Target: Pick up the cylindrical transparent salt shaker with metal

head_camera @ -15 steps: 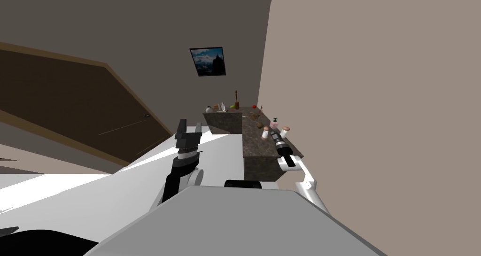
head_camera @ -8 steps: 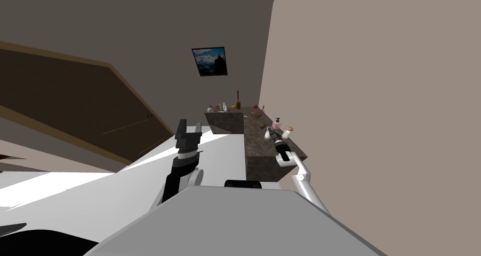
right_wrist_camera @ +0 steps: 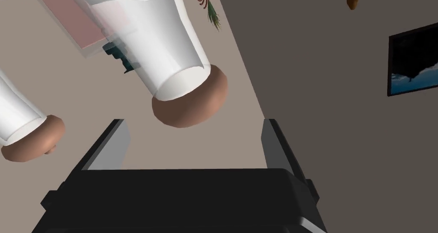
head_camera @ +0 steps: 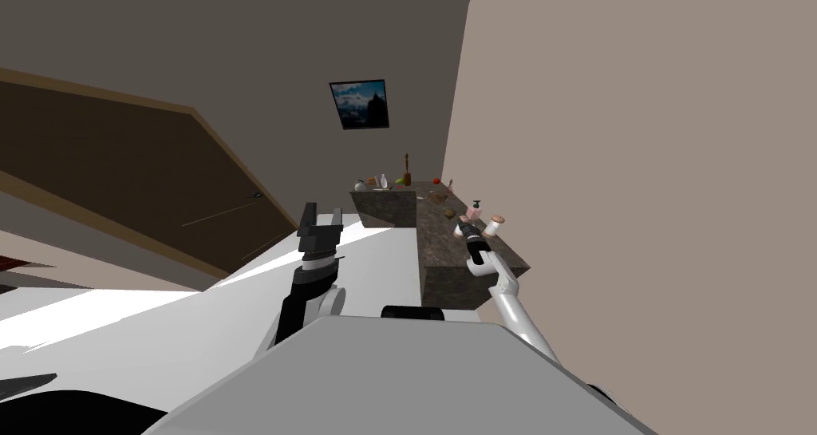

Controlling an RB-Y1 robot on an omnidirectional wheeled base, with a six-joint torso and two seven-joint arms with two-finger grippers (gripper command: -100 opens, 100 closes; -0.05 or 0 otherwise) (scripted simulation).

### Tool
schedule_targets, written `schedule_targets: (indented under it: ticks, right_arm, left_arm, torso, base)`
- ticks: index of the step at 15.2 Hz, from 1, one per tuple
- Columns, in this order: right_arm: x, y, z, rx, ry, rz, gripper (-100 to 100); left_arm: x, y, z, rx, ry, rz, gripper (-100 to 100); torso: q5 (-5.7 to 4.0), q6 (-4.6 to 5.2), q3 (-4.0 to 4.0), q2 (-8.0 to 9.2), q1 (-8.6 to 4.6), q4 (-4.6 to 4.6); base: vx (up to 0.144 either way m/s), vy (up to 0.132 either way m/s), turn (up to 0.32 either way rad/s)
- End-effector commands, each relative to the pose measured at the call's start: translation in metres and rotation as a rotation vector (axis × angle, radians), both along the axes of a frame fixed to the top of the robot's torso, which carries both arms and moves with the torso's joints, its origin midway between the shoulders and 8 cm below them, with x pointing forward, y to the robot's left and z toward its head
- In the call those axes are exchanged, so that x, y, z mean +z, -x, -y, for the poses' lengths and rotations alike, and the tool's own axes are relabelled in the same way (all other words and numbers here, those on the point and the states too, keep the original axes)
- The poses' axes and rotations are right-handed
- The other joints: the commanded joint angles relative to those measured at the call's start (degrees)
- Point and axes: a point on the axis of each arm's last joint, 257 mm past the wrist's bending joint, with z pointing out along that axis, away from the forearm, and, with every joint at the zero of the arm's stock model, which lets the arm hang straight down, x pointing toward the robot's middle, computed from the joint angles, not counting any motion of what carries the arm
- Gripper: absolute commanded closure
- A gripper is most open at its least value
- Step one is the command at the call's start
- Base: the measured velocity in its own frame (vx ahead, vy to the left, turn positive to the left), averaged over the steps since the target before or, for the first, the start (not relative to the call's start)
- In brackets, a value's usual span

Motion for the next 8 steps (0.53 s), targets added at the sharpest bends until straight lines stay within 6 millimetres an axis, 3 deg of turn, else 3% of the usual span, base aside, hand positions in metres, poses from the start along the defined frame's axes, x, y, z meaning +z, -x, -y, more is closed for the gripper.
schedule_targets:
  ticks: [1, 8]
  right_arm:
    - [-0.007, -0.008, 0.013, -0.049, 0.043, -0.038, -100]
    - [-0.019, -0.019, 0.042, -0.171, 0.169, -0.122, -100]
  left_arm:
    - [0.0, 0.0, 0.0, 0.0, 0.0, 0.0, 0]
    - [0.0, 0.0, 0.0, 0.0, 0.0, 0.0, 0]
  torso:
    - [0.0, 0.0, 0.0, 0.0, 0.0, 0.0]
    - [0.01, 0.0, -0.02, -0.03, 0.01, 0.0]
  base:
    - [0.004, 0.071, 0.013]
    - [0.006, 0.065, 0.008]
